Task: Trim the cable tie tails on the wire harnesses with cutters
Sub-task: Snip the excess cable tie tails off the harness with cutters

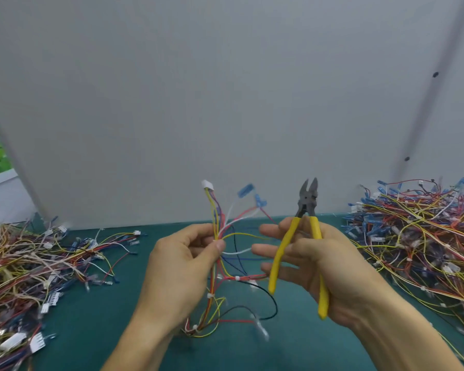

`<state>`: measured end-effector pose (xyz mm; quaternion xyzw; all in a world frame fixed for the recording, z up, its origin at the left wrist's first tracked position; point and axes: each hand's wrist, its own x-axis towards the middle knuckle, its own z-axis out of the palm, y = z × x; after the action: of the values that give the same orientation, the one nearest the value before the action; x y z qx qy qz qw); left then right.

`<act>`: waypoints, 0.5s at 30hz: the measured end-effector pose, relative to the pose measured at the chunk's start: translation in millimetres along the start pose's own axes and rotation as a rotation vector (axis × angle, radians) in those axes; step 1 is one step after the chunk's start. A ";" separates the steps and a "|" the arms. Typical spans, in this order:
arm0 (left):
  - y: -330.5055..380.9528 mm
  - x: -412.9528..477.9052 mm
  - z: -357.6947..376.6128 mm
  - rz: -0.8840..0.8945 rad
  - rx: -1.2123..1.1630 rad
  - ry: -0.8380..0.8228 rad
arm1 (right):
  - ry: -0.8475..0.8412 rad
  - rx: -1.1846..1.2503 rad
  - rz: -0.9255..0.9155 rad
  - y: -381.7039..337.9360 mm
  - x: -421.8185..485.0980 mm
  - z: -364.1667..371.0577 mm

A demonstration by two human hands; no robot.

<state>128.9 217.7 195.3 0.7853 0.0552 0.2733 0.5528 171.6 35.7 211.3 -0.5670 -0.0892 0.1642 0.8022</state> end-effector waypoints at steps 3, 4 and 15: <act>-5.8 7.4 -8.7 -0.030 -0.081 0.065 | 0.202 -0.354 -0.067 0.5 3.6 -11.2; -8.1 10.2 -12.0 -0.036 -0.120 0.097 | 0.252 -0.509 -0.089 0.7 4.1 -14.5; -10.6 21.1 -29.8 -0.120 -0.436 0.156 | 0.198 -0.684 -0.157 2.7 2.0 -8.9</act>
<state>134.5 254.9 200.7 0.6192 0.0842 0.3051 0.7186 175.9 29.4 205.7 -0.8070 -0.1040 0.0072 0.5812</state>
